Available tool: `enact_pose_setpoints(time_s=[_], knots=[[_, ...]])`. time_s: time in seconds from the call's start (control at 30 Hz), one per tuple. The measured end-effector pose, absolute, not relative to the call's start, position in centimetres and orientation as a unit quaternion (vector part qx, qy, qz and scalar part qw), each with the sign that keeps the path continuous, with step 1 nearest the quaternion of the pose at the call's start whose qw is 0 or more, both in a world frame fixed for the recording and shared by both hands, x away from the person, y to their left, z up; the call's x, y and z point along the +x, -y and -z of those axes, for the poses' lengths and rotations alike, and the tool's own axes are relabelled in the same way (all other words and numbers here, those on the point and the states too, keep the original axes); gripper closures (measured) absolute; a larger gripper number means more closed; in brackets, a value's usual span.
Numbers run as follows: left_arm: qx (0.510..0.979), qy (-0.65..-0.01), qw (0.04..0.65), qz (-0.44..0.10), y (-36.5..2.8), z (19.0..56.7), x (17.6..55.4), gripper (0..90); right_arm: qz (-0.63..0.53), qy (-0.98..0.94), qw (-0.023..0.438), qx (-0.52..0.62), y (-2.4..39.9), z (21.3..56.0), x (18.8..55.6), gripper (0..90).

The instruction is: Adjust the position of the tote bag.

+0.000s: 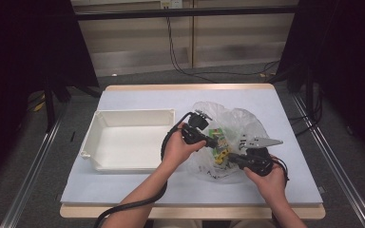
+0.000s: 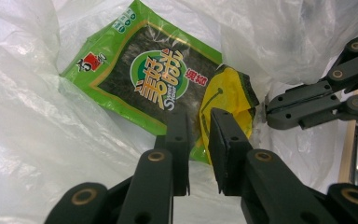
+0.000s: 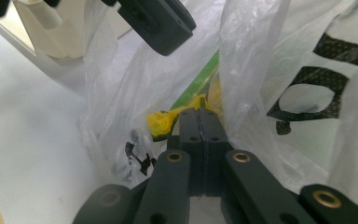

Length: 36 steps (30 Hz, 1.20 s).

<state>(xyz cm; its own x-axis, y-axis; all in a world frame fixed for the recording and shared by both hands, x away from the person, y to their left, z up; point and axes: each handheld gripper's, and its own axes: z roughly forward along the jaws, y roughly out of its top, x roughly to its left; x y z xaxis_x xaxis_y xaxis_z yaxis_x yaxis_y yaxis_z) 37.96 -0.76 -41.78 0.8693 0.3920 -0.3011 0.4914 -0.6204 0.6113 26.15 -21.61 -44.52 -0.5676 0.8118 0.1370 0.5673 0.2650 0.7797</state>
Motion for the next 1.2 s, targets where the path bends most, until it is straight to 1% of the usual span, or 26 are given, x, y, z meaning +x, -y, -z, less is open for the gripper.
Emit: enact_pose_setpoints(time_s=[0.03,0.17,0.2,0.43,0.6,0.67,0.83,1.1,1.2], knots=[[0.896,-0.251,0.359,0.069,0.8,42.0,37.7,83.3,-0.419,-0.781,0.144,0.441,21.6,44.4,26.2,89.3],[0.891,-0.249,0.373,0.063,0.6,42.2,37.4,88.4,-0.424,-0.778,0.144,0.441,21.3,44.0,26.4,87.5],[0.889,-0.251,0.377,0.069,0.6,42.2,37.3,90.0,-0.423,-0.779,0.147,0.439,21.2,43.9,26.5,87.2],[0.890,-0.250,0.371,0.081,0.7,43.2,37.0,90.0,-0.424,-0.778,0.154,0.438,20.9,43.2,27.2,88.6],[0.894,-0.244,0.364,0.093,1.1,43.8,36.5,90.0,-0.418,-0.774,0.157,0.449,20.7,43.5,28.1,88.1],[0.900,-0.244,0.351,0.089,1.3,44.1,36.2,90.0,-0.408,-0.772,0.158,0.461,20.9,43.9,28.6,88.2],[0.905,-0.239,0.339,0.095,1.4,45.4,35.9,90.0,-0.383,-0.765,0.167,0.490,22.6,45.0,28.9,87.8],[0.915,-0.232,0.314,0.101,0.9,46.2,35.4,90.0,-0.363,-0.746,0.167,0.532,26.1,46.7,28.3,90.0],[0.910,-0.243,0.319,0.106,0.8,46.4,35.4,90.0,-0.348,-0.746,0.168,0.542,27.0,47.0,28.0,90.0]])
